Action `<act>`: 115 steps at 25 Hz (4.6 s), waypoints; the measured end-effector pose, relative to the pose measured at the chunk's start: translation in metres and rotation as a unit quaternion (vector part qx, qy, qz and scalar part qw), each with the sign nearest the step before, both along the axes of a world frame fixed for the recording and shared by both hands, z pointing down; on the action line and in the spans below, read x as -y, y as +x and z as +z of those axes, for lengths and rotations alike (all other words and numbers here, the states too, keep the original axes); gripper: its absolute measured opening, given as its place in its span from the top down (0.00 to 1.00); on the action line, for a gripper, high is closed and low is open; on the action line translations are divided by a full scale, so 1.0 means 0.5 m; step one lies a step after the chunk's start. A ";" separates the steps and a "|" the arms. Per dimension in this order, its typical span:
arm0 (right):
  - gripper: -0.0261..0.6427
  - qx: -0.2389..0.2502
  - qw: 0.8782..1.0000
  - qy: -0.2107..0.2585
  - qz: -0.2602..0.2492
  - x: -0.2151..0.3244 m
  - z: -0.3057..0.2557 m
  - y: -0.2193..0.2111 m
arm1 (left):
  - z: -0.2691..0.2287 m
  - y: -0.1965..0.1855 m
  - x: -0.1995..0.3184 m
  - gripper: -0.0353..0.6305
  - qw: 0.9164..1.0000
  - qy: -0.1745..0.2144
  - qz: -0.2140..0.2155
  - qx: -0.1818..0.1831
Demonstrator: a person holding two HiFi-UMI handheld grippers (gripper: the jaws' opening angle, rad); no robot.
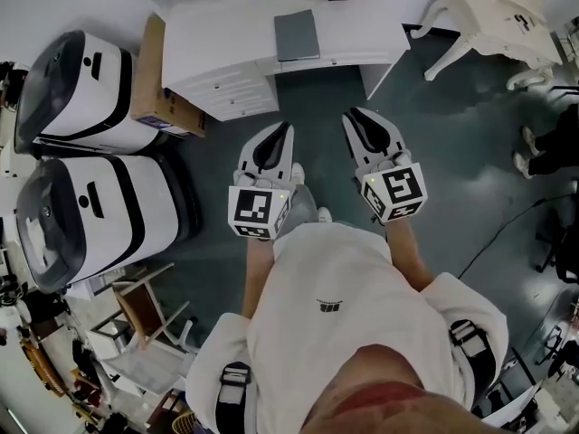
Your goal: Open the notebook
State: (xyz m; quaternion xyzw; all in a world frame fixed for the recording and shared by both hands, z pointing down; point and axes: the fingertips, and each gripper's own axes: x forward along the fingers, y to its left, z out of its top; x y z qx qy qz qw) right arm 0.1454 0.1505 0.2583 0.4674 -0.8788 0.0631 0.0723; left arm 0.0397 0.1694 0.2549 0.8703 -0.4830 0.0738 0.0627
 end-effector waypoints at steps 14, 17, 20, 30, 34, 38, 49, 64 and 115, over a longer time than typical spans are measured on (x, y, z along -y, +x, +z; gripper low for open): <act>0.90 -0.007 0.999 -0.022 0.043 0.186 0.027 -0.050 | 0.031 -0.045 0.210 0.95 0.999 -0.017 0.051 -0.003; 0.90 -0.010 0.998 -0.027 0.054 0.221 0.033 -0.063 | 0.036 -0.055 0.250 0.95 0.998 -0.019 0.063 -0.004; 0.90 -0.010 0.997 -0.032 0.063 0.253 0.042 -0.076 | 0.044 -0.066 0.286 0.95 0.997 -0.022 0.074 -0.006; 0.91 -0.016 0.995 -0.052 0.088 0.332 0.085 -0.109 | 0.076 -0.089 0.378 0.95 0.994 -0.028 0.110 -0.007; 0.91 -0.021 0.994 -0.059 0.094 0.362 0.103 -0.116 | 0.092 -0.093 0.407 0.95 0.992 -0.030 0.119 -0.008; 0.91 -0.029 0.993 -0.064 0.099 0.388 0.123 -0.118 | 0.113 -0.097 0.435 0.95 0.992 -0.038 0.123 -0.010; 0.91 -0.039 0.990 -0.091 0.100 0.457 0.206 -0.110 | 0.179 -0.092 0.509 0.95 0.991 -0.050 0.124 -0.005; 0.90 -0.043 0.985 -0.135 0.101 0.552 0.334 -0.081 | 0.288 -0.053 0.595 0.95 0.988 -0.088 0.129 0.005; 0.74 0.006 0.942 -0.319 0.103 0.704 0.769 -0.047 | 0.617 0.009 0.724 0.95 0.973 -0.194 0.119 0.027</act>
